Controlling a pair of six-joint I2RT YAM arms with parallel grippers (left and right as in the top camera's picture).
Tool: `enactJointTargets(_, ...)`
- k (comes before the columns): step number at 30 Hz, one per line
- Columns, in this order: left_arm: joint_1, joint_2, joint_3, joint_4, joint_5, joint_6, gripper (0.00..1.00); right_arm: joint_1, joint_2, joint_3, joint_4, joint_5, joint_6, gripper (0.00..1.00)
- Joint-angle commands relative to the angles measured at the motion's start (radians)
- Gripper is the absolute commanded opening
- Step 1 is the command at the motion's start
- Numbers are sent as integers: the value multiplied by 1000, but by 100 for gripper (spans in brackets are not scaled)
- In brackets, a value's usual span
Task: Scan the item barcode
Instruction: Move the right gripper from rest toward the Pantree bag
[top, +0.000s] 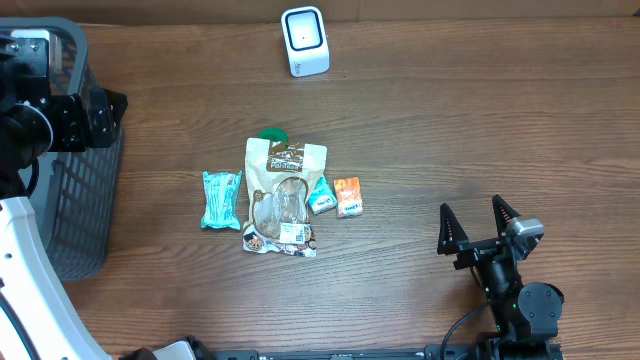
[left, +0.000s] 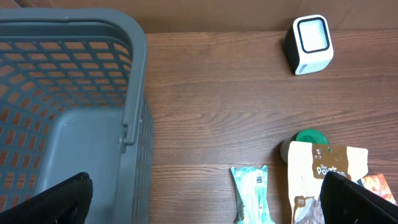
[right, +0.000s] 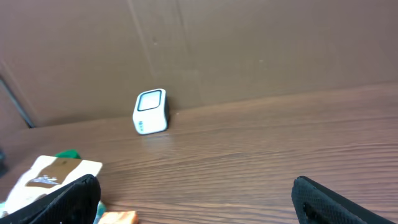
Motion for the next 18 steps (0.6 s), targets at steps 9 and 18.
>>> enactJointTargets(9, 1, 3, -5, -2, 24, 22, 100, -3, 69, 212, -125, -319, 38, 100)
enactJointTargets(18, 1, 4, -5, -3, 24, 23, 100, -2, 486, 722, -587, -420, -116, 100)
